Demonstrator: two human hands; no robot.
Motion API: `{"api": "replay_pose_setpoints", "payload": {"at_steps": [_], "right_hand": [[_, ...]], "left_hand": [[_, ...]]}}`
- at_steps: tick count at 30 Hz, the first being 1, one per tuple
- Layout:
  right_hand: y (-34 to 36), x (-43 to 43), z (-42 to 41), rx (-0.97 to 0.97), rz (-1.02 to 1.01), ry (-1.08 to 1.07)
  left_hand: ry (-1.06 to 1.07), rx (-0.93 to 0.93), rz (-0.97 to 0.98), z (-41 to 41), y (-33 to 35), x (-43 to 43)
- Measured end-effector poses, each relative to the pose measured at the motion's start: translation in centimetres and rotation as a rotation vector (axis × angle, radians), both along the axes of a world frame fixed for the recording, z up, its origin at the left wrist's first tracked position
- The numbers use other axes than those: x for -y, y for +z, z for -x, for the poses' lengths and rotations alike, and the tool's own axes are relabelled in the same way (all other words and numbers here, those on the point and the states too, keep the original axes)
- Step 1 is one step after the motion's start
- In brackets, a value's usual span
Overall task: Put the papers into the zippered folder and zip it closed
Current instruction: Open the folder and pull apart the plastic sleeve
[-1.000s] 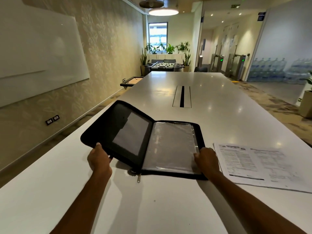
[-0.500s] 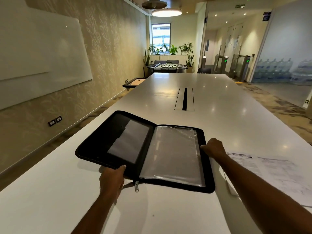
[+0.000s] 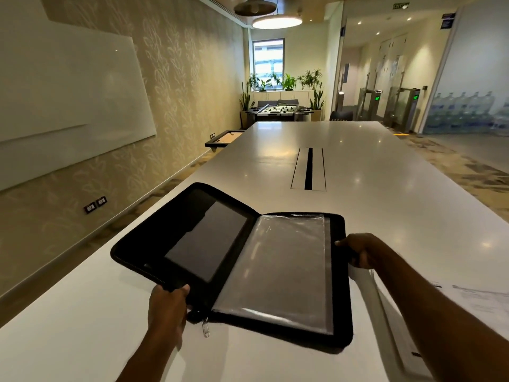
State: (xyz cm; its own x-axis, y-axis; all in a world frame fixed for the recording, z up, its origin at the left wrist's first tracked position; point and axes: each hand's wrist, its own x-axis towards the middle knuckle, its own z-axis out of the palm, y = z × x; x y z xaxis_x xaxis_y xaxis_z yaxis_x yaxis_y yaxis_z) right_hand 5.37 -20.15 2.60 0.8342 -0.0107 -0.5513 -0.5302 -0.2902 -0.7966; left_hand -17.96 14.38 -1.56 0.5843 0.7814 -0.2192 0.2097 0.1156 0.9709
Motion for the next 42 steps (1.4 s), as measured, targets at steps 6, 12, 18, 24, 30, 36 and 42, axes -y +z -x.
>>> {"api": "replay_pose_setpoints", "payload": {"at_steps": [6, 12, 18, 24, 30, 36, 42], "right_hand": [[1.6, 1.0, 1.8, 0.022, -0.302, -0.165], [0.5, 1.9, 8.2, 0.071, -0.468, -0.303], [-3.5, 3.2, 15.3, 0.032, -0.653, -0.348], [-5.8, 3.2, 19.5, 0.121, -0.535, -0.437], [-5.1, 2.6, 21.6, 0.118, -0.176, -0.344], [-3.8, 1.3, 22.5, -0.072, -0.298, -0.265], [-2.1, 0.7, 23.6, -0.296, -0.427, 0.12]], "left_hand": [[-0.038, 0.057, 0.038, -6.0, 2.5, -3.4], [-0.09, 0.074, -0.028, -13.2, 3.2, -4.1], [-0.06, 0.049, 0.048, -19.1, 2.5, -2.1], [-0.142, -0.008, -0.016, -21.2, 1.6, 1.4], [-0.238, -0.016, -0.171, -22.2, 0.3, 2.3], [-0.361, -0.236, -0.586, -22.0, 0.5, 2.7], [-0.773, -0.037, -0.983, -17.3, 1.6, 7.9]]}}
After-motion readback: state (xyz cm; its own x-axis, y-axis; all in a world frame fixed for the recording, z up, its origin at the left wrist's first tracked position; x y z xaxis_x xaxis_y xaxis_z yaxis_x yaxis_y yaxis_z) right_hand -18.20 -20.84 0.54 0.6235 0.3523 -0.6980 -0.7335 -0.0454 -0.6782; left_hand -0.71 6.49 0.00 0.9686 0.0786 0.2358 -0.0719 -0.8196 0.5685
